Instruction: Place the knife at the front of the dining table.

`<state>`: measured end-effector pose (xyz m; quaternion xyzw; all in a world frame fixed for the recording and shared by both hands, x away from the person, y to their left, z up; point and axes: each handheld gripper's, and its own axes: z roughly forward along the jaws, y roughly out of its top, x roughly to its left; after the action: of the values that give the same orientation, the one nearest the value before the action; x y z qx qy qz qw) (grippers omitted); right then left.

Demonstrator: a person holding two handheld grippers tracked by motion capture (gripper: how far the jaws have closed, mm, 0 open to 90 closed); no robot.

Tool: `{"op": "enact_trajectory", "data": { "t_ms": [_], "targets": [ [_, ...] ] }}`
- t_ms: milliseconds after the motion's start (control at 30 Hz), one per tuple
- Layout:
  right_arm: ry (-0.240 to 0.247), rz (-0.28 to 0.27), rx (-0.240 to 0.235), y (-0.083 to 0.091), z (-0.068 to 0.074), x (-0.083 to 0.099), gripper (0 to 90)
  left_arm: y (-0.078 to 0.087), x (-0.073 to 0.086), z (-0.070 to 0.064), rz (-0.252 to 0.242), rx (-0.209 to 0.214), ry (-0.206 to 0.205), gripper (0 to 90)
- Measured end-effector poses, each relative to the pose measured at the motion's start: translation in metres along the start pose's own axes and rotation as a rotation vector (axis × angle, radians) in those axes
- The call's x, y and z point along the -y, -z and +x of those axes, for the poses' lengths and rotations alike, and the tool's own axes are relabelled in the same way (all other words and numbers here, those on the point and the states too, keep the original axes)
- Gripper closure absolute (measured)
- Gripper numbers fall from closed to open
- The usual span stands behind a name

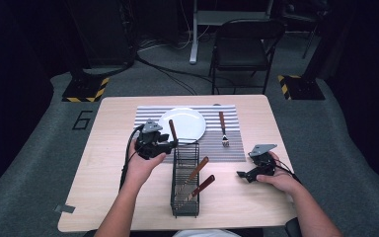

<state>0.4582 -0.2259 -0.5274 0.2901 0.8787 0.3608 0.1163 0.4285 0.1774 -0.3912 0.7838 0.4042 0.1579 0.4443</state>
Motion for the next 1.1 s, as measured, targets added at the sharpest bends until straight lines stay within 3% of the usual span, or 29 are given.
{"op": "enact_trajectory", "data": {
  "t_ms": [400,667,900,1000,1100],
  "targets": [
    [0.0,0.0,0.0,0.0,0.0,0.0,0.0,-0.014,0.0,-0.001,0.014,0.005,0.016,69.2],
    [0.0,0.0,0.0,0.0,0.0,0.0,0.0,-0.018,0.005,-0.002,0.017,0.002,0.025,70.7],
    [0.0,0.0,0.0,0.0,0.0,0.0,0.0,-0.015,0.005,-0.006,0.009,-0.004,0.018,73.9],
    [0.002,0.0,0.0,0.0,0.0,0.0,0.0,-0.012,0.005,-0.007,-0.006,0.018,0.024,75.6],
    [0.002,0.0,0.0,0.0,0.0,0.0,0.0,-0.009,0.004,-0.011,-0.006,0.007,-0.007,80.0]
  ]
}}
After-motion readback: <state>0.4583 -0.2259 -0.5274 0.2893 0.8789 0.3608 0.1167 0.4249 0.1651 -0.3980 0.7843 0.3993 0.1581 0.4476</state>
